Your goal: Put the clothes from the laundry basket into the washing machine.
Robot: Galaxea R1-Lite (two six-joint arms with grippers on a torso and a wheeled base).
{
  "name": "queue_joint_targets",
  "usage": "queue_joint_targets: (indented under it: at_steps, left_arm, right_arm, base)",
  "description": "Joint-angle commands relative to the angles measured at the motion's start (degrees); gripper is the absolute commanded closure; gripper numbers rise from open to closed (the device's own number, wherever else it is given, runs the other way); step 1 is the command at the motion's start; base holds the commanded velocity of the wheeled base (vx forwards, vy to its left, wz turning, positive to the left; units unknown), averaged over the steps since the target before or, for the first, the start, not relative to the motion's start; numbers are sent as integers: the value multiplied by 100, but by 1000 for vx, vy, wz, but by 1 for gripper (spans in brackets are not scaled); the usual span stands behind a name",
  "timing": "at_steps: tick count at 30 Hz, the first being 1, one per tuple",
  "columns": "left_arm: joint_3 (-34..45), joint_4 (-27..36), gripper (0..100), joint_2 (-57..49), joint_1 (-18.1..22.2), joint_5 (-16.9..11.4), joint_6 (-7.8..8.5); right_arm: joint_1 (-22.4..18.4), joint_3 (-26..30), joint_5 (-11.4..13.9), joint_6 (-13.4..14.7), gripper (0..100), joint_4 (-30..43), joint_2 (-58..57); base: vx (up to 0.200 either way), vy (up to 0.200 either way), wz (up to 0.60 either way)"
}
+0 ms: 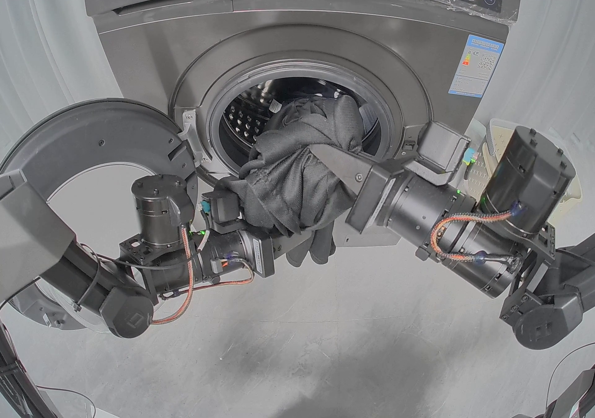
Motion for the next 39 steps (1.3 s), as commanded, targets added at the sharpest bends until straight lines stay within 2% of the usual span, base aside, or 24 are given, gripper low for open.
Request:
queue_joint_targets:
  at_steps: [1, 6, 15, 16, 19, 20, 21, 22, 26, 31, 34, 39]
  left_arm:
    - [71, -68, 100, -17, -156, 39, -54]
    - [229, -94, 100, -105, -306, 39, -45]
    - [941, -120, 100, -931, -737, 74, -1]
    - [950, -120, 100, -1054, -737, 101, -10]
    - [932, -120, 100, -1203, -737, 162, -10]
    - [906, -112, 100, -1414, -737, 206, -28]
    - [906, -112, 100, -1414, -737, 206, -28]
    - [853, -94, 100, -1607, -728, 206, -36]
    - [704, -94, 100, -1757, -693, 303, -45]
    - [510, -112, 100, -1766, -675, 452, -63]
    - [326, -120, 100, -1766, -675, 689, -159]
    - [185, -182, 100, -1774, -666, 812, -203]
  right_arm:
    - [-2, 40, 1, -1, 100, -2, -45]
    - [-2, 48, 1, -10, 100, -2, -54]
    - [-125, 163, 1, -28, 100, -2, -54]
    - [-151, 198, 1, -28, 0, 7, -63]
    - [-230, 347, 1, -63, 0, 16, -71]
    - [-335, 514, 1, -186, 0, 7, -98]
    - [-344, 532, 1, -195, 0, 16, -98]
    - [-371, 795, 10, -309, 0, 7, -106]
    - [-309, 1217, 10, -353, 0, 7, -194]
    - [-379, 1270, 10, -406, 0, 7, -335]
    - [-450, 1393, 10, -423, 0, 25, -476]
    - [-494, 1595, 10, -511, 0, 7, -520]
  base:
    - [0, 0, 0]
    - [0, 0, 0]
    - [0, 0, 0]
    - [0, 0, 0]
    - [0, 0, 0]
    - [0, 0, 0]
    - [0, 0, 0]
    - [0, 0, 0]
    - [0, 0, 0]
    - [0, 0, 0]
    - [0, 0, 0]
    - [0, 0, 0]
